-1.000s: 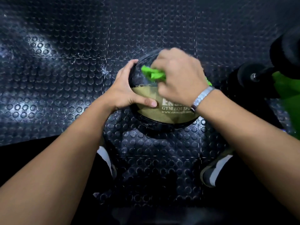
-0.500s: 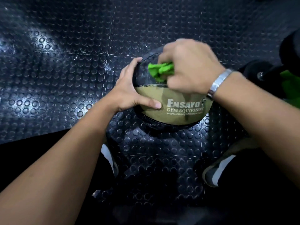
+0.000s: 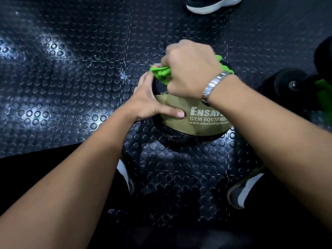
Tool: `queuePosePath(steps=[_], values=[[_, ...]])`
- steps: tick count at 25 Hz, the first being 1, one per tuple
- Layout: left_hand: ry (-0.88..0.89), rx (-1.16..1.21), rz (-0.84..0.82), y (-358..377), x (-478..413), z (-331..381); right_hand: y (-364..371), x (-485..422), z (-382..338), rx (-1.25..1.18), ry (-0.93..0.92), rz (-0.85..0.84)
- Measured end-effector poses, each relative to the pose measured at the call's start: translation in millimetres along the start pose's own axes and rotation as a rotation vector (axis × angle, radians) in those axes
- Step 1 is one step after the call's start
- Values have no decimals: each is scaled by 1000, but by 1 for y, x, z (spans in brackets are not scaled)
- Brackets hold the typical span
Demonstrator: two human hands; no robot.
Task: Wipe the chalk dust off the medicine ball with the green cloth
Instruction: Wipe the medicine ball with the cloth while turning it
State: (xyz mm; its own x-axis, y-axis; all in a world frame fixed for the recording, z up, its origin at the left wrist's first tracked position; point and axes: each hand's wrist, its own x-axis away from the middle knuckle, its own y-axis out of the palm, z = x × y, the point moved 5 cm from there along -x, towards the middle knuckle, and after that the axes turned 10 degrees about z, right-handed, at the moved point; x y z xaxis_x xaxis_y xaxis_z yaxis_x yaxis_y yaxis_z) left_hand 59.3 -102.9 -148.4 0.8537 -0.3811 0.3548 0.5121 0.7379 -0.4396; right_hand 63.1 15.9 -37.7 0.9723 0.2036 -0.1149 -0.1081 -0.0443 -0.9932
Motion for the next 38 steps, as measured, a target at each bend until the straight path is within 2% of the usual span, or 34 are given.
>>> queuePosePath(steps=[2,4,8,10,12,16,20,22,24,26,28,31,34,36,38], values=[[20,18,-13,3,1,-8,6,4,-21,7,-163,-18],[36,-4,16,0,2,-9,3,22,-13,-76,-227,-87],[-12,-20,-3,-3,5,2,-3,0,51,-185,144,-52],[-25,-17,-14,-5,4,6,2,-6,50,-174,89,-32],[-36,-10,-27,-7,4,4,2,0,54,-218,34,-85],[-40,-17,-51,-5,4,5,-3,-7,82,-200,326,-29],[-42,-56,-44,-6,3,6,5,-23,42,-227,173,-61],[-24,-55,-41,-5,3,7,4,-28,48,-298,223,-114],[-10,-66,-52,-2,0,10,1,-32,56,-268,294,-120],[2,-54,-84,-3,-7,9,0,-33,57,-209,265,-112],[-11,-13,-109,-7,-10,0,-3,-25,66,-261,280,-148],[-2,59,-148,2,-10,-4,-4,-9,91,-309,419,-143],[34,95,-91,18,-7,9,-4,3,80,-275,331,-74],[60,91,-60,24,-6,19,-8,17,84,-289,275,-128],[65,76,-54,29,-5,26,-17,28,101,-316,335,-147]])
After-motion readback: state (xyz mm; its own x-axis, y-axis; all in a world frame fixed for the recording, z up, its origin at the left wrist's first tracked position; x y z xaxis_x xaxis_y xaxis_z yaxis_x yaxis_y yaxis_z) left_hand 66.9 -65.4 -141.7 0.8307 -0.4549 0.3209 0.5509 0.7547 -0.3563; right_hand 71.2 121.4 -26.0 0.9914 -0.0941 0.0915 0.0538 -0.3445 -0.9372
